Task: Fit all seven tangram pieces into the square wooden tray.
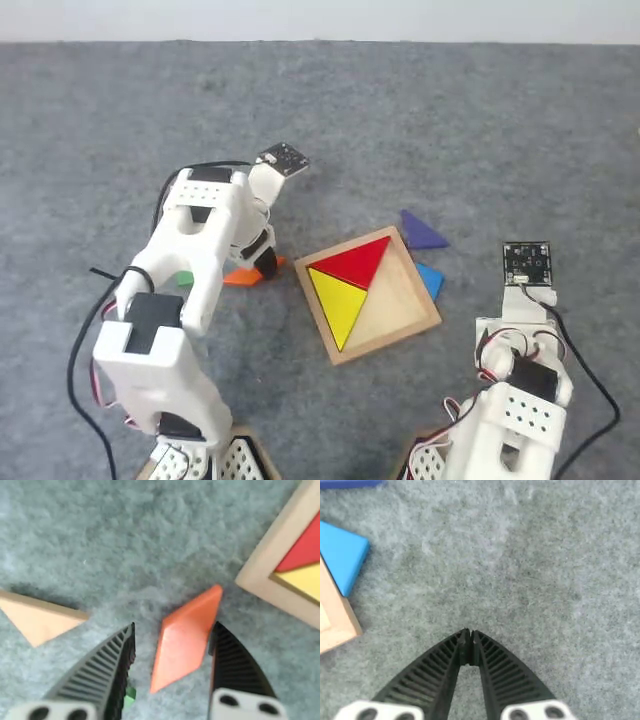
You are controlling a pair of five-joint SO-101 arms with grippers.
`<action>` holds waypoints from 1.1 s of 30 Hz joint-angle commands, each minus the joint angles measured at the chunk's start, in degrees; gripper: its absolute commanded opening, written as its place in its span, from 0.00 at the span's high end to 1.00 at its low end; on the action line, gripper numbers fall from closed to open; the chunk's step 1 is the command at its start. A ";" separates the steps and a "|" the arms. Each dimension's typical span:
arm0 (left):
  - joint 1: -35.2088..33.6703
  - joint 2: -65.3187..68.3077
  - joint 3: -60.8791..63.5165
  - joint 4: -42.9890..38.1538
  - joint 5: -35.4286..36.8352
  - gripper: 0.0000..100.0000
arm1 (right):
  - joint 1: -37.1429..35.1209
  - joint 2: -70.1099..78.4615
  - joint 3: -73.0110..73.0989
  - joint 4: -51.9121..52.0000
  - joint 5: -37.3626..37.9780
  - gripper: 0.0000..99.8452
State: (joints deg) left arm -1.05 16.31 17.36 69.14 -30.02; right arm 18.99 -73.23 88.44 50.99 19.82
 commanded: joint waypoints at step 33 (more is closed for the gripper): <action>11.25 -2.55 -12.88 17.49 16.18 0.99 | -0.22 -0.84 -1.23 -1.36 -0.53 0.98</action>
State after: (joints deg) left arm 4.57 15.60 10.07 84.26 -23.08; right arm 18.99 -73.23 88.44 50.99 19.82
